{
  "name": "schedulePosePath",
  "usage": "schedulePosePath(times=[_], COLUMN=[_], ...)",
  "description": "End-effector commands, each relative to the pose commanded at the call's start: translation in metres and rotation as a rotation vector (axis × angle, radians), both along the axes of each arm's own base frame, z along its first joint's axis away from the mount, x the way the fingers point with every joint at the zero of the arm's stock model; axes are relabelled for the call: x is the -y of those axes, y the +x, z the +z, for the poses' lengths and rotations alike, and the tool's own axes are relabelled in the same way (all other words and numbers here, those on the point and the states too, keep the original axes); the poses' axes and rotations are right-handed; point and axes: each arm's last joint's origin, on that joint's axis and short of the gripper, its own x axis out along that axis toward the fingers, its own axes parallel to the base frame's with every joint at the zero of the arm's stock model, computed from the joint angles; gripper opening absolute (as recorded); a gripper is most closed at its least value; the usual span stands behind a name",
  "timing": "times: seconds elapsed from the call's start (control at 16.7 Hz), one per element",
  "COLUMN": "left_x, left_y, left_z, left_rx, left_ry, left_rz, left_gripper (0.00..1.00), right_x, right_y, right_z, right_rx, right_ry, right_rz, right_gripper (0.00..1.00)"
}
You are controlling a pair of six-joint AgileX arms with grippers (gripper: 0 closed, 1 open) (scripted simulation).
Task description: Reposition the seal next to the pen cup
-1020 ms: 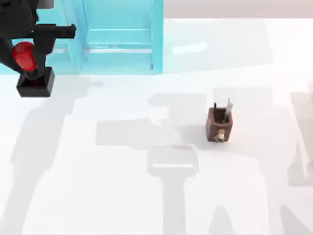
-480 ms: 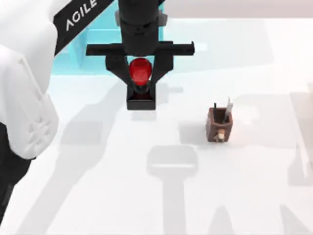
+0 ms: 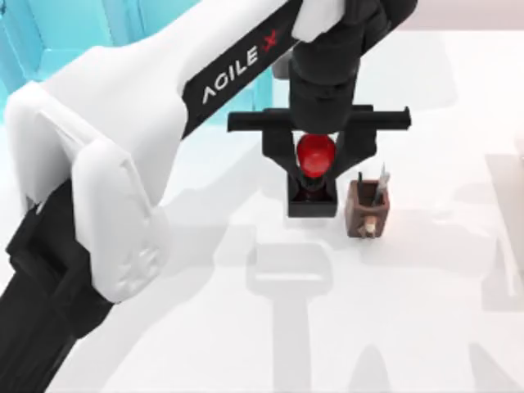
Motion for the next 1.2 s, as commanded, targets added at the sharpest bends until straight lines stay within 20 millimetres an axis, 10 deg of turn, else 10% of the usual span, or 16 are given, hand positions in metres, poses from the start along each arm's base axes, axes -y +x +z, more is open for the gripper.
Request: schedulePosePath(times=[0.72,1.2], left_x=[0.0,0.0], left_y=[0.0,0.0], left_z=[-0.015,-0.015], left_rx=[0.0,0.0], left_ry=[0.0,0.0], left_rz=[0.0,0.0], left_gripper=[0.0,0.6], right_x=[0.0,0.0], right_y=[0.0,0.0], right_z=[0.0,0.0], right_rx=[0.0,0.0], right_ry=[0.0,0.0], right_rz=[0.0,0.0], right_gripper=[1.0,1.0])
